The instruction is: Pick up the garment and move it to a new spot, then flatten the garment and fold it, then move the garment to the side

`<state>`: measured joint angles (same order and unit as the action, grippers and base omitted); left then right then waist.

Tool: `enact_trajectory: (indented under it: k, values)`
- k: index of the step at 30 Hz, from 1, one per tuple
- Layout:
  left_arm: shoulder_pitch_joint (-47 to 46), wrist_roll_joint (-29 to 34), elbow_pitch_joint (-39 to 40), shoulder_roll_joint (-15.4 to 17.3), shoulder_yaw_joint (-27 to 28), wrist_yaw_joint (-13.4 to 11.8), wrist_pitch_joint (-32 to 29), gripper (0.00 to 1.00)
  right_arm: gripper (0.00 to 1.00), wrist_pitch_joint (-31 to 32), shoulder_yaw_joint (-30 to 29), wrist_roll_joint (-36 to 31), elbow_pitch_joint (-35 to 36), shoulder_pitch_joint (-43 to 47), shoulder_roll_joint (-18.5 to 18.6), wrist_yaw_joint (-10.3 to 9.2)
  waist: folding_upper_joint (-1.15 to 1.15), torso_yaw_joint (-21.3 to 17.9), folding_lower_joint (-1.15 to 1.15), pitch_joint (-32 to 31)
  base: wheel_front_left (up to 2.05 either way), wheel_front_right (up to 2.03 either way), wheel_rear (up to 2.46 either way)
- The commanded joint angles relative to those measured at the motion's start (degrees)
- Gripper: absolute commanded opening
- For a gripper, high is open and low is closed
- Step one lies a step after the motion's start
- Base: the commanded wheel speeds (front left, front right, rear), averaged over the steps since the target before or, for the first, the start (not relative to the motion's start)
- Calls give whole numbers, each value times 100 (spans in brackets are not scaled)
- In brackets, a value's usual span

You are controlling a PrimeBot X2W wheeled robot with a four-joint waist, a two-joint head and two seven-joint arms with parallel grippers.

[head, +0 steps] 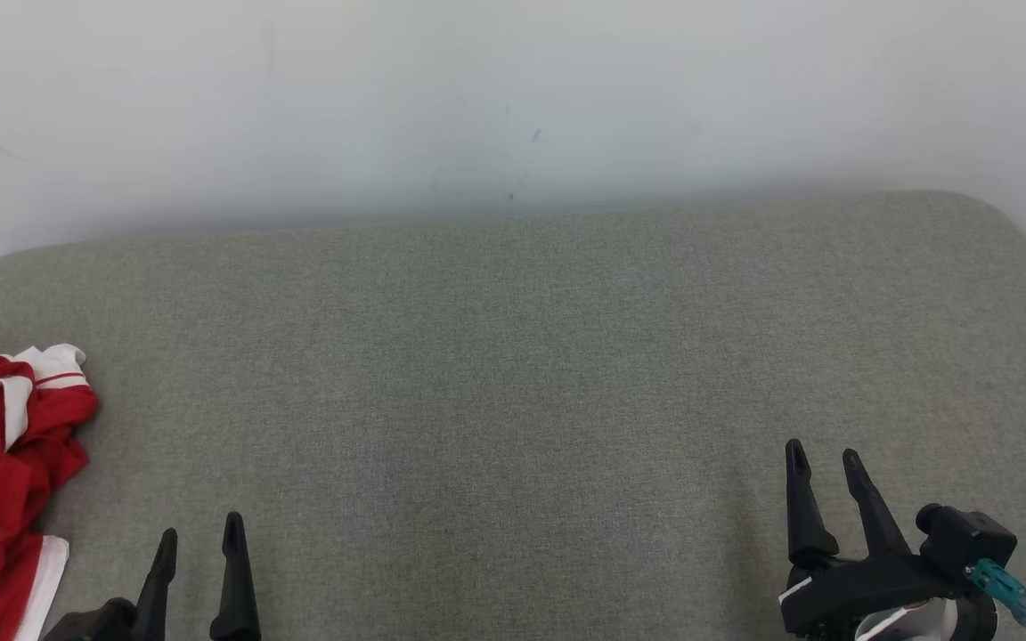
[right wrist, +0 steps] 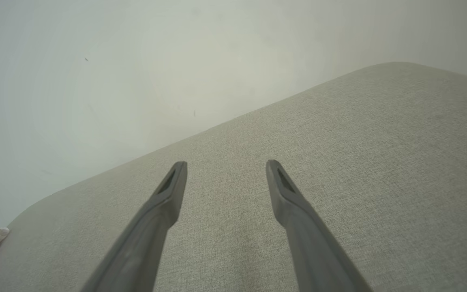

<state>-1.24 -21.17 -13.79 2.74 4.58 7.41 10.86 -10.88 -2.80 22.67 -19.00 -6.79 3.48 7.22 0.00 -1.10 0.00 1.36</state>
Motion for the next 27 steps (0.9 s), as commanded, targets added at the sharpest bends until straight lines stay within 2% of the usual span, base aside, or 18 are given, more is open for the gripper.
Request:
enact_trajectory:
  k: [1, 27]
  values:
    - [43, 150, 21, 20, 19, 7, 48, 100, 100, -51, 14, -170, 7, -29, 2, 36, 0, -2, 0, -1, 0, 0, 0]
    - [123, 1454, -95, 23, -9, -135, 348, 100, 100, -348, -62, -1709, -144, -101, 0, 34, 0, -39, 0, 46, 0, 0, 0]
